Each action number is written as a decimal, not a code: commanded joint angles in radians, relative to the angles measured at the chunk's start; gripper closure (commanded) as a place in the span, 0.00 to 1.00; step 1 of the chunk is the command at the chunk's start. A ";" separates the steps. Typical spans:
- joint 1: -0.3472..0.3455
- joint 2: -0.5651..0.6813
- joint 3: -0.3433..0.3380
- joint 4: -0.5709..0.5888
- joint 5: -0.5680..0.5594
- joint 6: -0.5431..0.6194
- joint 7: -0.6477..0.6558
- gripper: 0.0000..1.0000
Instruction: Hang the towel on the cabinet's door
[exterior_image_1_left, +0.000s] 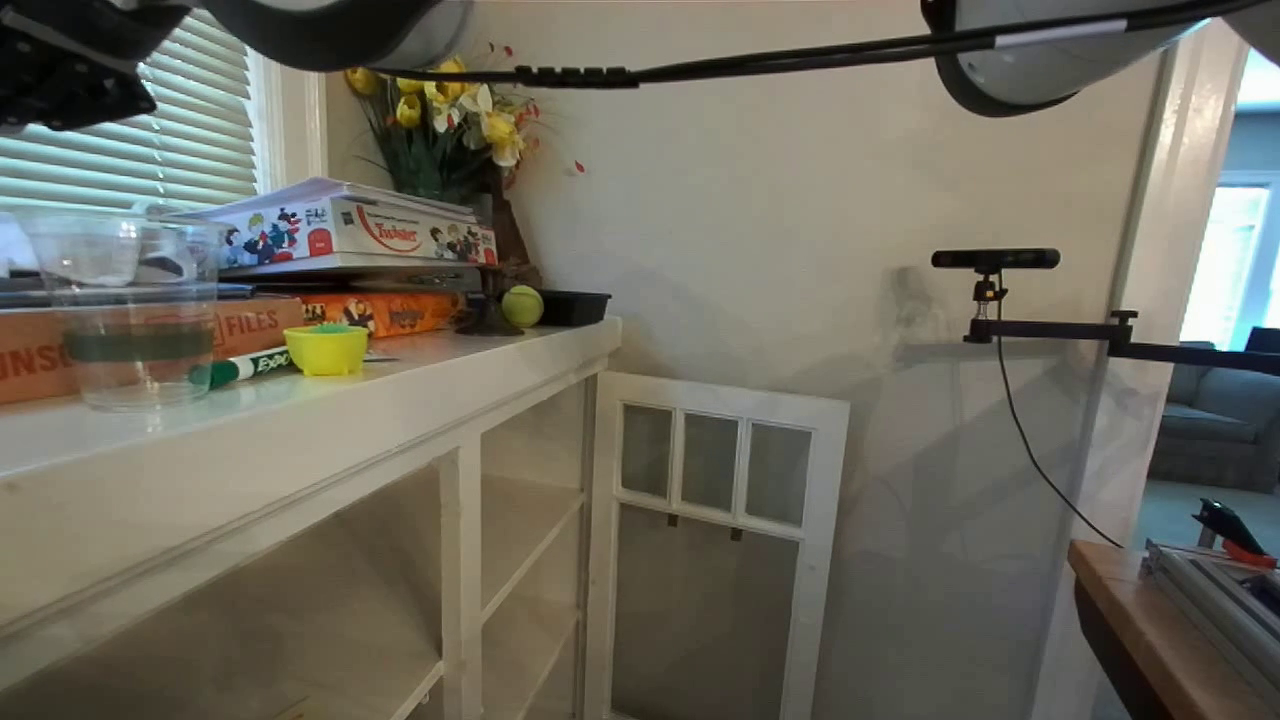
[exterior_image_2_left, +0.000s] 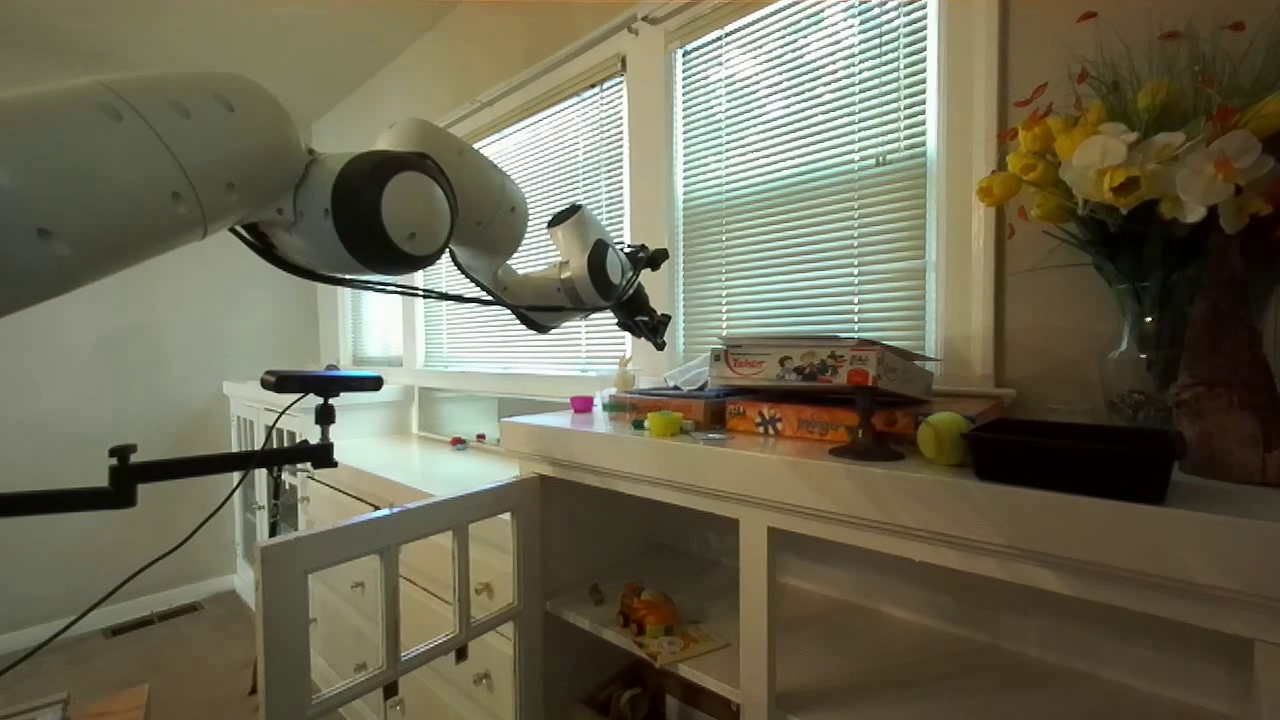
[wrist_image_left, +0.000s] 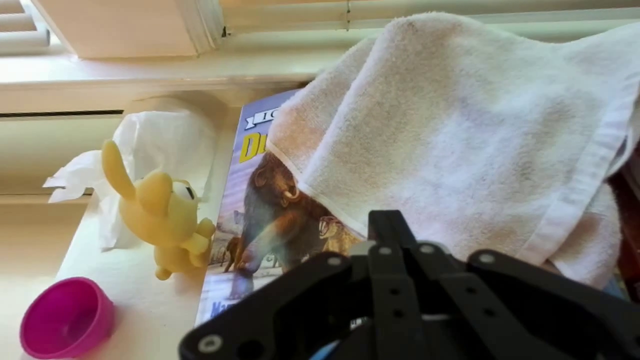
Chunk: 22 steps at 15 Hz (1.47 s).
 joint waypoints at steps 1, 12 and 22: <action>-0.010 -0.018 -0.034 -0.036 -0.017 0.017 0.023 0.82; -0.015 0.008 -0.132 -0.052 -0.006 -0.042 0.066 0.04; -0.017 0.011 -0.105 -0.082 0.014 -0.082 0.048 0.00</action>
